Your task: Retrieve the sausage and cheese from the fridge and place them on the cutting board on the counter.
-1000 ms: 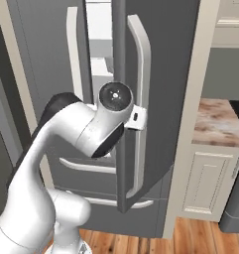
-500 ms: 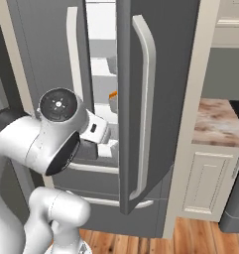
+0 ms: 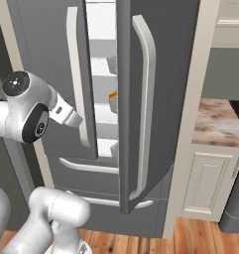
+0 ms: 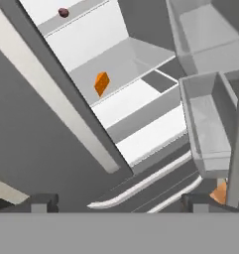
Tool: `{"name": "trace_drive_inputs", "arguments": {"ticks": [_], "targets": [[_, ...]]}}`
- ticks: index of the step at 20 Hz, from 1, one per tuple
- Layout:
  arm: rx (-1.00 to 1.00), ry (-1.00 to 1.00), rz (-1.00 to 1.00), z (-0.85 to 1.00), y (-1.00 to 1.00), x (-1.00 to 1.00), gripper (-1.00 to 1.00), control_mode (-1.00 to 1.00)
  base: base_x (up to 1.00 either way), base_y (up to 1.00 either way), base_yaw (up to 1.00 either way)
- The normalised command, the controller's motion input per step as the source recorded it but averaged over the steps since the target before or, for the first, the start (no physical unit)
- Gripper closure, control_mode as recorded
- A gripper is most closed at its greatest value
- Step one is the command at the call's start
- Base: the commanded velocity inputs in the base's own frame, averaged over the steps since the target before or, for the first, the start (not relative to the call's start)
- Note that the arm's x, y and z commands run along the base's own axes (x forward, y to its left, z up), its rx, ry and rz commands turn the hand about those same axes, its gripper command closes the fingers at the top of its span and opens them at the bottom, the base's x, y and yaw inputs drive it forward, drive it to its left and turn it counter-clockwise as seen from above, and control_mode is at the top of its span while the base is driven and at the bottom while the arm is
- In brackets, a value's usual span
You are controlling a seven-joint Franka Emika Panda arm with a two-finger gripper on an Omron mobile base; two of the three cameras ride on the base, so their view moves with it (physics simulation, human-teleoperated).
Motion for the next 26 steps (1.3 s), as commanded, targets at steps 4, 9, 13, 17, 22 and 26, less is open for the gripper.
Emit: {"name": "trace_drive_inputs", "arguments": {"ticks": [4, 9, 13, 17, 22, 26], "targets": [[0.17, 0.15, -0.30, -0.03, 0.01, 1.00, -1.00, -1.00, 0.00, 0.00, 0.00], [0.22, 0.17, -0.25, -0.23, -0.39, 0.92, -1.00, -1.00, 0.00, 0.00, 0.00], [0.13, 0.06, -0.16, -0.11, -0.31, 0.76, -1.00, -1.00, 0.00, 0.00, 0.00], [0.06, 0.00, -0.18, -0.12, -0.10, 0.44, -1.00, -1.00, 0.00, 0.00, 0.00], [0.10, 0.00, -0.30, -0.21, -0.12, 0.03, -1.00, -1.00, 0.00, 0.00, 0.00], [0.12, 0.00, -0.36, -0.29, -0.11, 0.01, -1.00, -1.00, 0.00, 0.00, 0.00]]}}
